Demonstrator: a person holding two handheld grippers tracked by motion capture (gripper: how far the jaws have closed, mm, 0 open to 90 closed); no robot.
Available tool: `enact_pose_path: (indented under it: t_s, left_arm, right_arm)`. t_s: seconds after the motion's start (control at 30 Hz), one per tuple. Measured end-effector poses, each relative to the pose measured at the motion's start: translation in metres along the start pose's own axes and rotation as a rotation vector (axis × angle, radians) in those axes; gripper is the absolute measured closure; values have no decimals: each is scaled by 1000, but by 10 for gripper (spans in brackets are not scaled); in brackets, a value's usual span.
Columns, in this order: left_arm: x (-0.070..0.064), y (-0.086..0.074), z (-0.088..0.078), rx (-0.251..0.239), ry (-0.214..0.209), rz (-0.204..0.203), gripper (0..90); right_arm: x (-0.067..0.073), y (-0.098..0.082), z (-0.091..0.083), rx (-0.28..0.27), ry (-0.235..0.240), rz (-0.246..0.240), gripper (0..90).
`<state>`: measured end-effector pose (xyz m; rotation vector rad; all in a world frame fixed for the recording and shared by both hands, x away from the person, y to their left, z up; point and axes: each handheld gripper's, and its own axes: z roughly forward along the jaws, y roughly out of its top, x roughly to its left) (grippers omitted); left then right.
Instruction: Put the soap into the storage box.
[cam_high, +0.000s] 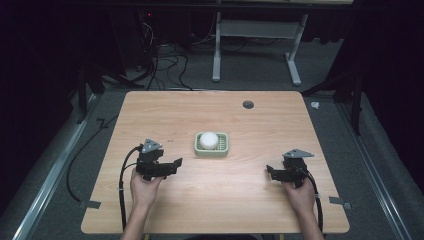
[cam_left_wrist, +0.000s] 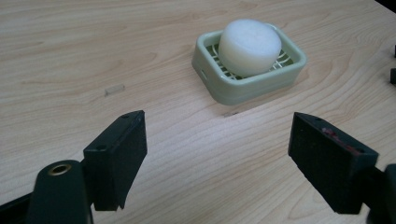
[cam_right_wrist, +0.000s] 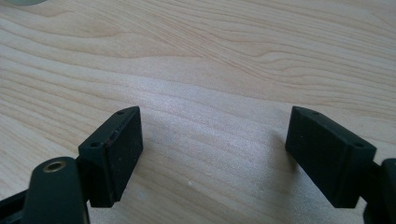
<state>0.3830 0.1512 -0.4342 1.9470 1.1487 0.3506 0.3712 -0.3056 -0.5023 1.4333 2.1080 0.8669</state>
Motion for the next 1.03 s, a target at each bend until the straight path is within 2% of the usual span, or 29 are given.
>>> enact_pose_path:
  t_s: [0.23, 0.37, 0.53, 0.63, 0.7, 0.73, 0.8, 1.03]
  left_arm:
    - [1, -17, 8, 38, 34, 5, 202]
    - [2, -32, 15, 51, 92, 4, 196]
    - [3, -49, 29, 97, 192, 48, 183]
    - [2, -55, 36, 121, 224, 73, 172]
    - [3, -59, 37, 96, 219, 74, 163]
    - [8, -64, 37, 65, 192, 40, 163]
    - [9, -64, 37, 64, 187, 26, 163]
    - [9, -64, 37, 66, 188, 28, 161]
  right_arm:
    - [0, 0, 0, 0, -1, 1, 197]
    - [0, 0, 0, 0, -1, 0, 197]
    - [0, 0, 0, 1, -4, -2, 197]
    - [1, 0, 0, 3, -4, 0, 197]
    - [1, 0, 0, 3, -4, 1, 197]
    - [1, 0, 0, 3, -5, 2, 197]
    - [1, 0, 0, 3, -6, 2, 197]
    - [1, 0, 0, 2, -5, 3, 197]
